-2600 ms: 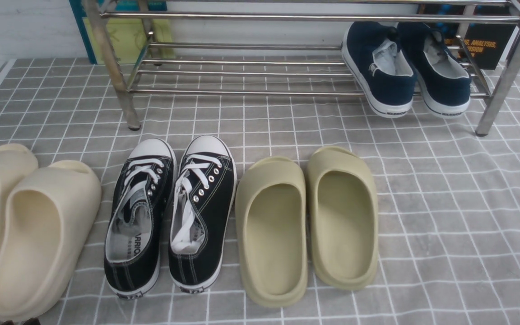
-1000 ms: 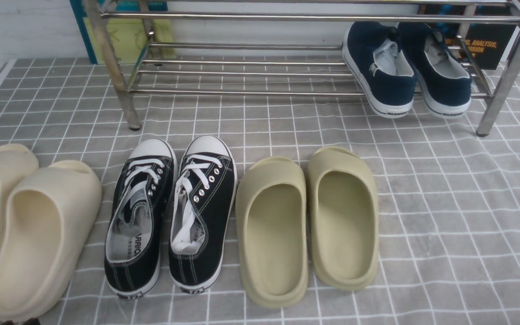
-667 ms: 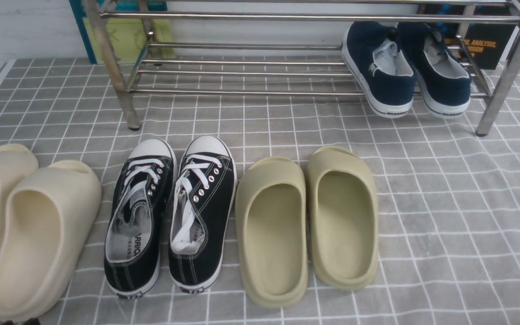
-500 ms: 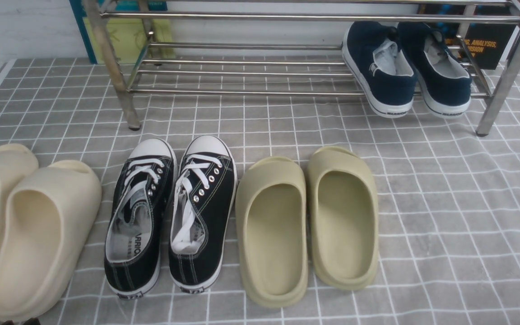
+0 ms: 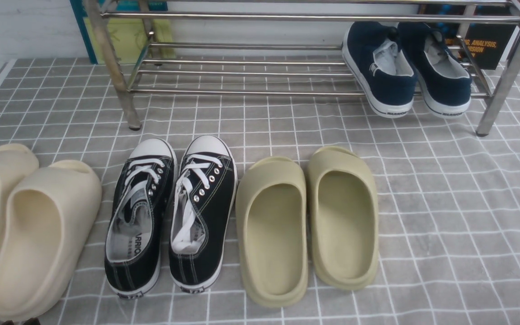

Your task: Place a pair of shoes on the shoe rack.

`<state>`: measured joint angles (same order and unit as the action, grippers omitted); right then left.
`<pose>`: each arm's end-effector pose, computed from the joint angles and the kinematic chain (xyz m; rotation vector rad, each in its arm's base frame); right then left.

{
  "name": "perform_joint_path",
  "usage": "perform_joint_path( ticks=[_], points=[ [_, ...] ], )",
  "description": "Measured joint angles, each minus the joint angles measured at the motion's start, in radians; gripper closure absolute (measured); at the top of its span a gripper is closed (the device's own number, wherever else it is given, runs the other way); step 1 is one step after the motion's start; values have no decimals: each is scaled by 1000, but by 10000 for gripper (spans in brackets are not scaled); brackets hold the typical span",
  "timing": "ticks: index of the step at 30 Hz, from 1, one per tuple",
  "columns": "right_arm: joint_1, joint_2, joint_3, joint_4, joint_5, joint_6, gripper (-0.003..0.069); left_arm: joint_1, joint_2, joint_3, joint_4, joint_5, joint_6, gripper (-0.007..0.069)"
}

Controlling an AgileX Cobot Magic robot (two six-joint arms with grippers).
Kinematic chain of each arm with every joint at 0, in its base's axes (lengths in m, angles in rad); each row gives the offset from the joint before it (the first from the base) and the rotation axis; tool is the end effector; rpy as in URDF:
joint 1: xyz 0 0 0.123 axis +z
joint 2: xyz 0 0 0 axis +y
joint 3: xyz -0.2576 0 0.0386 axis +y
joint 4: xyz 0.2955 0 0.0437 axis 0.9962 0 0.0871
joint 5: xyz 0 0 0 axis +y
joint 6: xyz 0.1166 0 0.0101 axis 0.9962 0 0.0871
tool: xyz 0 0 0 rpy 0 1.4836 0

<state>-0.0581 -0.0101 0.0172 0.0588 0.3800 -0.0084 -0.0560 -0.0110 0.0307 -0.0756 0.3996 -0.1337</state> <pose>0.1495 -0.0061 0.1660 0.0825 1.8682 0.0122 0.1485 -0.0118 0.1585 -0.1204 1.9031 -0.2038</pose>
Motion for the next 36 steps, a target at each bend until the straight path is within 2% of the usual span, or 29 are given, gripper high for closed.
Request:
perform_joint_path(
  ticks=[36],
  points=[
    [0,0,0,3,1,0,548,0,0,0,0,0,0,386]
  ],
)
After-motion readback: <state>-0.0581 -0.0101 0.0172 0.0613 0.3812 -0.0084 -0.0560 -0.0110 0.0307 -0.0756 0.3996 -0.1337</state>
